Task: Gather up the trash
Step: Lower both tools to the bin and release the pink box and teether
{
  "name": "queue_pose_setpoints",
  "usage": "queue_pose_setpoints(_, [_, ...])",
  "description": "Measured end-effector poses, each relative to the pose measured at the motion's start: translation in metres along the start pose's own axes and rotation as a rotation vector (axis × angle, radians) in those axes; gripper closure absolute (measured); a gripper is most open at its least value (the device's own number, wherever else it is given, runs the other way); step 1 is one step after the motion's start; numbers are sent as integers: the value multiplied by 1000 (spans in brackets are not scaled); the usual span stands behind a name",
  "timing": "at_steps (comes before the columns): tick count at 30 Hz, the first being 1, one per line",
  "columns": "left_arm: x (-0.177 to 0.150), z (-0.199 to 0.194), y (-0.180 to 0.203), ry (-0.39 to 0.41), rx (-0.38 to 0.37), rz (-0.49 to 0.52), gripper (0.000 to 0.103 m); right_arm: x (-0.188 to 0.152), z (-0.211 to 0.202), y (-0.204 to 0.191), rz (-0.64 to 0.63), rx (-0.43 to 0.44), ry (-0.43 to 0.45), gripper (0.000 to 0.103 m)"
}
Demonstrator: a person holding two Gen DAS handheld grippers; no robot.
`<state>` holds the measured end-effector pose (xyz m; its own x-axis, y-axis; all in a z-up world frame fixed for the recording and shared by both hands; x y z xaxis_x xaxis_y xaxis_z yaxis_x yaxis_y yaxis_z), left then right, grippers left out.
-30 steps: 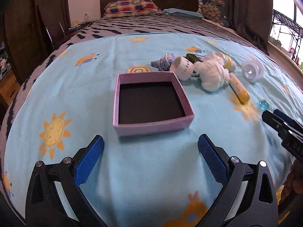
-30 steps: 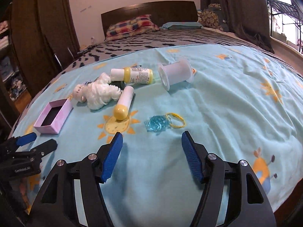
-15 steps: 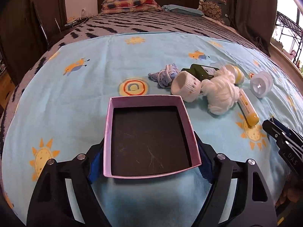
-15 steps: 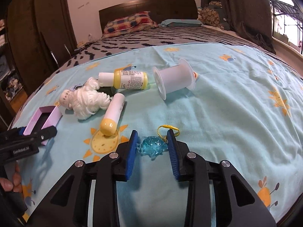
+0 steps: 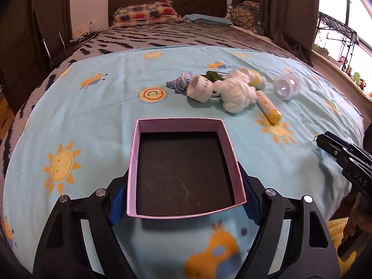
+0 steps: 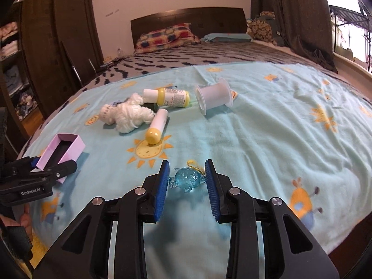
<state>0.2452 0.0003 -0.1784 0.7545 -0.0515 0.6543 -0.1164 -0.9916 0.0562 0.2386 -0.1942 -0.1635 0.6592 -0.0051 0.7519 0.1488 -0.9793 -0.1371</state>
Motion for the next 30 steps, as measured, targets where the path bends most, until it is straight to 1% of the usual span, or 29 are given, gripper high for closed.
queue_pose_setpoints(5, [-16, -39, 10, 45, -31, 31, 28, -9, -39, -10, -19, 31, 30, 70])
queue_pose_setpoints(9, [-36, -67, 18, 70, -63, 47, 28, -29, -67, -15, -43, 52, 39, 70])
queue_pose_setpoints(13, [-65, -89, 27, 75, -101, 62, 28, -61, -85, -20, -40, 76, 19, 70])
queue_pose_setpoints(18, [-108, -99, 40, 44, -134, 102, 28, -105, -92, -30, -39, 96, -35, 70])
queue_pose_setpoints(21, [-137, -96, 48, -1, -155, 123, 28, -132, -88, -35, -46, 96, -77, 70])
queue_pose_setpoints(24, [-166, -87, 58, -58, -167, 150, 28, -156, -79, -39, -29, 114, -131, 70])
queue_pose_setpoints(27, [-195, -69, 67, -137, -189, 160, 28, -178, -68, -44, -2, 129, -180, 70])
queue_pose_setpoints(28, [-207, -62, 66, -196, -167, 159, 28, -184, -65, -45, 2, 128, -192, 70])
queue_pose_setpoints(30, [-220, -50, 68, -240, -172, 150, 28, -194, -58, -47, 2, 123, -220, 70])
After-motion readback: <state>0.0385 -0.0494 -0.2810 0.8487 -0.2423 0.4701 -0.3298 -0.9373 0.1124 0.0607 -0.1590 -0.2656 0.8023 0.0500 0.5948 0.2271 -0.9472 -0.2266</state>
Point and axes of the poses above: each gripper's, at about its wrist camera, not at the fingertips, and z roughly the way its jaws point, y to its right, x to its top, the point moved 10 cm from there along z, roughly the way its jaws point, and after that the axes turned 3 degrees about -y, right-handed, at the moved point
